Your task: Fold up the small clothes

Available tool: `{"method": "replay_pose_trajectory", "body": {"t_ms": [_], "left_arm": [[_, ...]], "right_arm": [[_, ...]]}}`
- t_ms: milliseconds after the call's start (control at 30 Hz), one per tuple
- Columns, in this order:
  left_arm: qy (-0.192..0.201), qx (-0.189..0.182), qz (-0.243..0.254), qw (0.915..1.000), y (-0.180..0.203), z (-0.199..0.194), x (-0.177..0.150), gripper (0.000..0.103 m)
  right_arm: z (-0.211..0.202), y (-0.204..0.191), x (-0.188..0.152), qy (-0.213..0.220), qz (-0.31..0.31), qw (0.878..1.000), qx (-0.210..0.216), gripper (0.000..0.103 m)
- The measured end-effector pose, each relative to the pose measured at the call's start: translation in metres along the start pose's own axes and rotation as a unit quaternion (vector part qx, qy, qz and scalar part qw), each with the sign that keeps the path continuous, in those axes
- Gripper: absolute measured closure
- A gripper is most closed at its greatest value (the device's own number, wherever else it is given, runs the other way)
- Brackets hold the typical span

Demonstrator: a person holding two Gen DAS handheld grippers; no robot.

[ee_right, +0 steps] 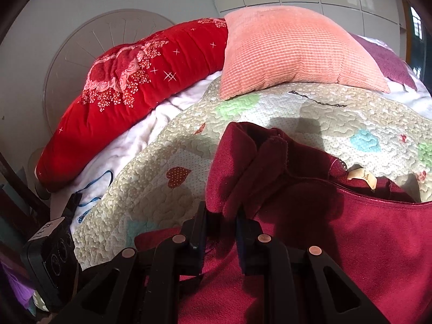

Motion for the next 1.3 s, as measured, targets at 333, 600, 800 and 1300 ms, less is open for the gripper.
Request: {"method": "replay_pose_trajectory", "body": {"t_ms": [333,600,800,1300], "left_arm": [[-0.018,-0.043,0.101,0.9938,0.137,0.018,-0.004,0.079],[-0.084,-0.048,0.122,0.9878,0.200,0.101,-0.033,0.079],[-0.119,-0.010,0.135,0.9837,0.216,0.134,-0.053,0.079],[-0.093,0.016,0.162,0.9823,0.176,0.038,-0.046,0.043]], "right_arm": [[-0.104,0.092,-0.009,0.064,0.010,0.998,-0.025,0.086],[-0.108,0.206,-0.055,0.046,0.112,0.990,-0.066,0.086],[-0.078,0.247,-0.084,0.004,0.158,0.984,-0.087,0.085],[-0.138,0.173,-0.099,0.056,0.113,0.992,-0.006,0.071]]}}
Point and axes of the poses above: each gripper's, at about its wrist camera, not at the fingertips, and z roughly the way its jaws point, y to its right, x to its top, the point moved 2 cm from there along z, roughly the way its jaws point, and after that the axes turned 12 degrees about -x, right-handed, at the moved point
